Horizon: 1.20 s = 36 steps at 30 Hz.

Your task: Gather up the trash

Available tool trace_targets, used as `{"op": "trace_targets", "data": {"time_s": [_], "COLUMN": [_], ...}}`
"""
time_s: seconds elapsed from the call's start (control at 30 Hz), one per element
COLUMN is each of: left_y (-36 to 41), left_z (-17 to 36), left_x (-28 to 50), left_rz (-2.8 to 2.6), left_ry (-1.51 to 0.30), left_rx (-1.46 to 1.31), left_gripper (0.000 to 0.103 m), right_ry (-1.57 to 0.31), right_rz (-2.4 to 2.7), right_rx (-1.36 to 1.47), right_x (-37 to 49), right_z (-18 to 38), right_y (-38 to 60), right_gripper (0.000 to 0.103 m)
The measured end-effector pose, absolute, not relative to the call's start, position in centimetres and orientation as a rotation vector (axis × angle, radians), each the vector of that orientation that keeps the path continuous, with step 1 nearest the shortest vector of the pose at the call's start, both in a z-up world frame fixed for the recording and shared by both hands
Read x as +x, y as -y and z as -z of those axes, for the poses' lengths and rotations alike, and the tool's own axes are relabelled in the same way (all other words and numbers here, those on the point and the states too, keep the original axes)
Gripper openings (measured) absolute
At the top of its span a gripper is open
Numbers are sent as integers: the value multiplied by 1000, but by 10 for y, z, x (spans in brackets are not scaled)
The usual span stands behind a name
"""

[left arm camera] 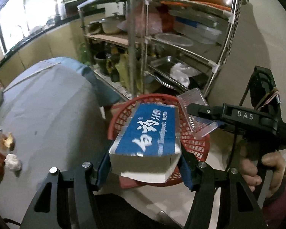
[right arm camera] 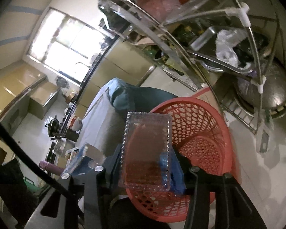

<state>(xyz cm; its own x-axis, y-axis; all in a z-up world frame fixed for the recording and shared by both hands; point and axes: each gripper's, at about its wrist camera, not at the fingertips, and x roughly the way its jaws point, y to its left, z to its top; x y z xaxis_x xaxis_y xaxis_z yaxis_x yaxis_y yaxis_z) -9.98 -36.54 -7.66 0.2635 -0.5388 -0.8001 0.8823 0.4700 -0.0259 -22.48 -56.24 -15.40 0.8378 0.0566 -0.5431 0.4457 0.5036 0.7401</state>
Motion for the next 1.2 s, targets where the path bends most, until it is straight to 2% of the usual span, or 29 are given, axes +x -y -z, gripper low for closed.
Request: {"op": "trace_targets", "data": {"time_s": [0.07,0.13,0.17,0.67,1.2], "left_y": [369,368,366,281,140], "left_z": [80,83,83,72,54], "left_x": [-99,-98,-98,-62,-23], "left_rz": [1024,1027,1025,834,515], "left_ry": [-873,-888,-887,-867,-774], "left_rx": [477,479,478,394,232], "left_gripper": [65,70,70,71,71], "right_ry": [-552,-539,-527,-567,-682], "right_rz": [252,254,250,126,-28], "right_rx": [1048,1056,1056,896,687], "right_x": [-225,-226,-226,-180,-120], "right_z": [154,151,149,126,103], "right_y": [565,565,565,508,396], "right_gripper": [58,66,67,67,67]}}
